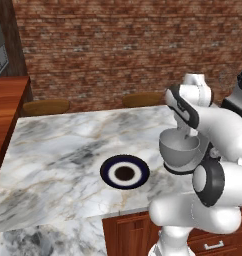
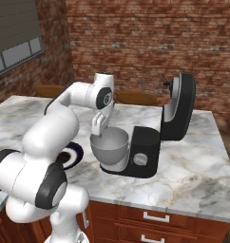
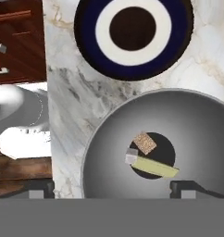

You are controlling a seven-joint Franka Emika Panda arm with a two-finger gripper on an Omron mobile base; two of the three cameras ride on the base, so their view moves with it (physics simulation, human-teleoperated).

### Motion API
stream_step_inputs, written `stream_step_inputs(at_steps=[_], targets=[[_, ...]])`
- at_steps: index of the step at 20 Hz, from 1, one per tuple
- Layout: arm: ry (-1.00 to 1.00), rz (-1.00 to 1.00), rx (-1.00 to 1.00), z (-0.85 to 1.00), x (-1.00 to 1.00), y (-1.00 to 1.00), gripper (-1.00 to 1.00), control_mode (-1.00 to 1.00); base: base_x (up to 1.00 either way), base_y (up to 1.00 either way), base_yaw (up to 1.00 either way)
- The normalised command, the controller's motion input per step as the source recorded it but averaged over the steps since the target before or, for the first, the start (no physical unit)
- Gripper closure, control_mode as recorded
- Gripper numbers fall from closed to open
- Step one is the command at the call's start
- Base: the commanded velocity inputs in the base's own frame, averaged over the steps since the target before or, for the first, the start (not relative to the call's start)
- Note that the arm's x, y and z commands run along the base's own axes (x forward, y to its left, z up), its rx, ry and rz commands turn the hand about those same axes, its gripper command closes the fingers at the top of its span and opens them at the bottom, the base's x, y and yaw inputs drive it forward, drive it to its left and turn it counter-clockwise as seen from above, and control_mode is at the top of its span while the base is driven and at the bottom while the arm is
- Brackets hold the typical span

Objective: Add butter and sugar cubes to the stand mixer bowl and then turn on the stand mixer to begin making frosting.

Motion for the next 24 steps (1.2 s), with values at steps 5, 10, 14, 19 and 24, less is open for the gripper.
stream_step_inputs(at_steps=[5, 10, 14, 19, 24], targets=[[-0.1, 0.22, 0.0, 0.0, -0.64, -0.07, -1.0, -1.0, 0.0, 0.0, 0.0], [-0.19, 0.07, 0.02, -0.01, -0.97, -0.14, -1.0, -1.0, 0.0, 0.0, 0.0], [-0.27, 0.0, 0.1, 0.0, -1.0, -0.21, -1.0, -1.0, 0.0, 0.0, 0.0], [-0.31, 0.0, 0.09, -0.01, -0.99, -0.41, -1.0, -1.0, 0.0, 0.0, 0.0], [-0.28, -0.02, 0.09, 0.04, -0.65, -0.65, -1.0, -1.0, 0.0, 0.0, 0.0]])
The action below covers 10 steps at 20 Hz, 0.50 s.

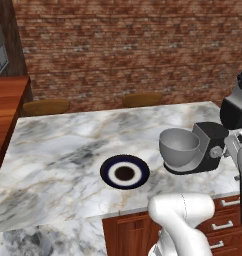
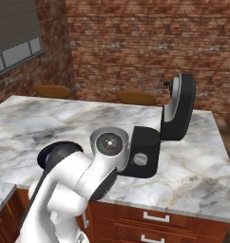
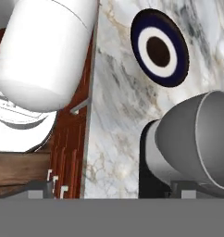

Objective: Add butter and sugar cubes to the stand mixer bowl and then turn on the stand mixer to begin making frosting.

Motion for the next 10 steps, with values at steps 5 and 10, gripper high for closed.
stream_step_inputs(at_steps=[5, 10], targets=[[-0.15, -0.01, 0.08, 0.2, -0.18, -0.78, -1.0, -1.0, 0.0, 0.0, 0.0], [-0.02, -0.03, 0.09, 0.22, 0.17, -0.94, -1.0, -1.0, 0.0, 0.0, 0.0]])
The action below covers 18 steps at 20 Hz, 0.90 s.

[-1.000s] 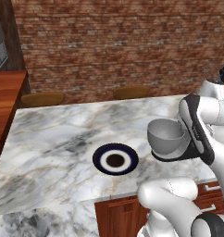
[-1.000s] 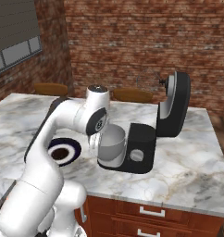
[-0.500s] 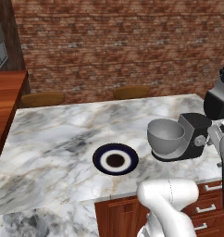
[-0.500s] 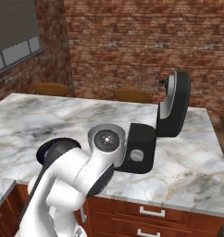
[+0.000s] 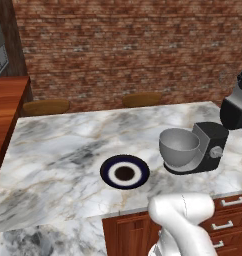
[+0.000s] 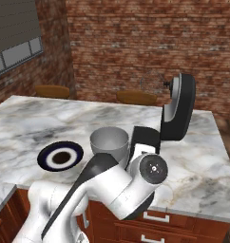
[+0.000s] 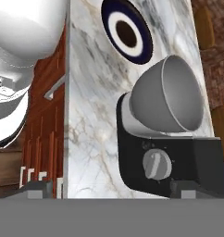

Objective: Add butter and sugar cubes to the stand mixer bowl and then turn on the stand mixer to begin making frosting.

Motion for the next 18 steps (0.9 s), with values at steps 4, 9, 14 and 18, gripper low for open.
stream_step_inputs(at_steps=[4, 9, 14, 18], targets=[[0.0, 0.0, 0.12, 0.14, 0.33, -0.98, -1.0, -1.0, 0.0, 0.0, 0.0], [0.0, 0.0, 0.16, 0.04, 0.43, -0.96, -1.0, -1.0, 0.0, 0.0, 0.0], [0.0, 0.02, 0.17, 0.0, 0.46, -0.92, -1.0, -1.0, 0.0, 0.0, 0.0], [0.0, 0.05, 0.17, 0.0, 0.7, -0.7, -1.0, -1.0, 0.0, 0.0, 0.0]])
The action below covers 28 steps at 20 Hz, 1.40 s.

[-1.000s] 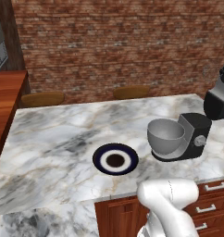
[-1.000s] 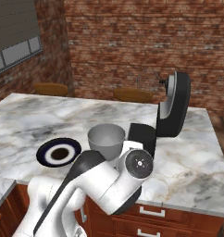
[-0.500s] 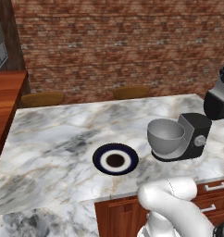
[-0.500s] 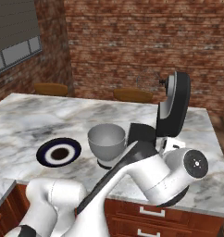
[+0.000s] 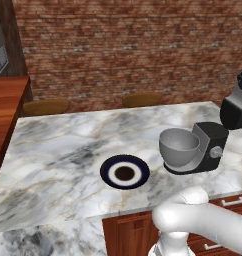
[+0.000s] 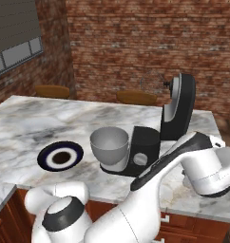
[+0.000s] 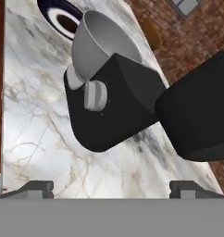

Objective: Add butter and sugar cubes to the stand mixer bowl and then turn on the stand mixer to begin making frosting.

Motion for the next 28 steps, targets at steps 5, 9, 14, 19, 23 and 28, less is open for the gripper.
stream_step_inputs(at_steps=[5, 9, 14, 19, 23, 28], targets=[[0.01, 0.06, 0.15, 0.05, 0.8, -0.47, -1.0, -1.0, 0.0, 0.0, 0.0], [0.02, 0.08, 0.13, 0.07, 0.73, -0.19, -1.0, -1.0, 0.0, 0.0, 0.0], [0.0, 0.01, 0.09, 0.0, 0.49, -0.04, -1.0, -1.0, 0.0, 0.0, 0.0], [0.04, -0.09, 0.04, 0.06, 0.25, -0.01, -1.0, -1.0, 0.0, 0.0, 0.0], [0.07, -0.07, 0.03, 0.22, 0.28, 0.0, -1.0, -1.0, 0.0, 0.0, 0.0], [0.03, 0.0, 0.0, 0.27, 0.14, 0.06, -1.0, -1.0, 0.0, 0.0, 0.0]])
